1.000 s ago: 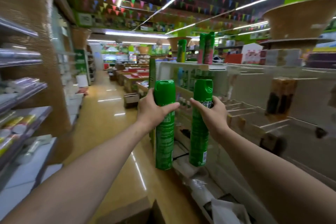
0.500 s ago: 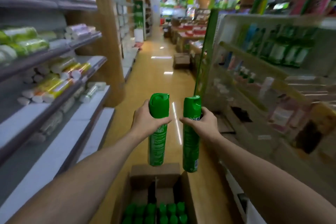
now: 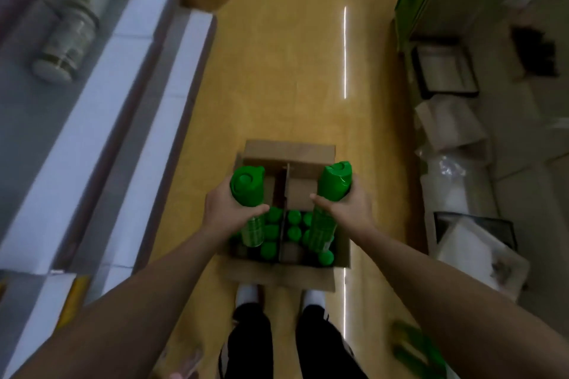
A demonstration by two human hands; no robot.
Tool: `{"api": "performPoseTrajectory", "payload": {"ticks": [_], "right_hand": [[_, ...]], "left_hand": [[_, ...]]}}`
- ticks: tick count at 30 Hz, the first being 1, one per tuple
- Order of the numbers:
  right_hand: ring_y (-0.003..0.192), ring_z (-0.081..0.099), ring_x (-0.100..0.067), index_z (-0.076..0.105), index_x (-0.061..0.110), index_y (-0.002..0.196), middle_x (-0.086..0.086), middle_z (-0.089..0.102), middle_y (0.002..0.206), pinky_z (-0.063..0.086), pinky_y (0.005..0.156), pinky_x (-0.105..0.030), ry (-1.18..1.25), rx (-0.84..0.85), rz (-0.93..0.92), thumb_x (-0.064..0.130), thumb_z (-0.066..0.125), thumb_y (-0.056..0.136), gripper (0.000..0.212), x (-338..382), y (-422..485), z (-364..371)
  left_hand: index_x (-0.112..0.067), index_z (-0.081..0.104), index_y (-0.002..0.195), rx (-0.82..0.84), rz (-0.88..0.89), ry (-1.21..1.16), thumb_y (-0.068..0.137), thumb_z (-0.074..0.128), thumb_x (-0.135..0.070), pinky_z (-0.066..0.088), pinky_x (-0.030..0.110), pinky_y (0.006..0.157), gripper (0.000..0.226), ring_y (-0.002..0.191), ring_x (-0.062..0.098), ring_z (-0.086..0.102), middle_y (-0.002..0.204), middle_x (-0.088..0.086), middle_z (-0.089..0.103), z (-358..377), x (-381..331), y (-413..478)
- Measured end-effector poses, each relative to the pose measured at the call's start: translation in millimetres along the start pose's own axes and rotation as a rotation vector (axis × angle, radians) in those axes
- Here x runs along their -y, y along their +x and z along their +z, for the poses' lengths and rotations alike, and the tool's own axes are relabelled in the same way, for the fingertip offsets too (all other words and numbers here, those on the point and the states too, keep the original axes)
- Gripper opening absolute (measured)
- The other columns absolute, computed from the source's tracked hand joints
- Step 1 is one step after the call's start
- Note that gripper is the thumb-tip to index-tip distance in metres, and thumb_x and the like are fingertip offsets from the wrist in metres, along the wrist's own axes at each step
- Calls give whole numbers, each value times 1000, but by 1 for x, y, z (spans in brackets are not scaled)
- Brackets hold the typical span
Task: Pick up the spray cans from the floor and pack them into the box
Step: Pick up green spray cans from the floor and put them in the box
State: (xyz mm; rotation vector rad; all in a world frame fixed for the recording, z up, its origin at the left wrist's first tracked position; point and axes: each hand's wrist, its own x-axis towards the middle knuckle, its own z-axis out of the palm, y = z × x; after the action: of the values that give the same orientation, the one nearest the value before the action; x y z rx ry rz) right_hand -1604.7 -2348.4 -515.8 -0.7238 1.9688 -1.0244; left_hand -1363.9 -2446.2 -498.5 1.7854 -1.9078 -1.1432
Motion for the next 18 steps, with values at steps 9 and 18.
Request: {"api": "performPoseTrajectory", "payload": {"ticks": [9, 18], "right_hand": [[101, 64, -12, 57, 27, 118, 13, 66, 104, 56, 93, -38, -63, -208, 182, 38, 96, 63, 69, -131, 8, 76], [113, 65, -18, 60, 16, 125, 1, 69, 118, 53, 101, -46, -50, -312, 299, 34, 95, 65, 72, -221, 26, 133]], "left_hand": [[-20, 57, 133, 42, -122, 28, 60, 94, -45, 44, 21, 88, 86, 115, 19, 62, 121, -1, 67, 62, 140, 17], [-25, 53, 136, 56, -137, 21, 62, 92, -49, 44, 18, 94, 87, 119, 16, 60, 126, -3, 65, 128, 237, 46]]}}
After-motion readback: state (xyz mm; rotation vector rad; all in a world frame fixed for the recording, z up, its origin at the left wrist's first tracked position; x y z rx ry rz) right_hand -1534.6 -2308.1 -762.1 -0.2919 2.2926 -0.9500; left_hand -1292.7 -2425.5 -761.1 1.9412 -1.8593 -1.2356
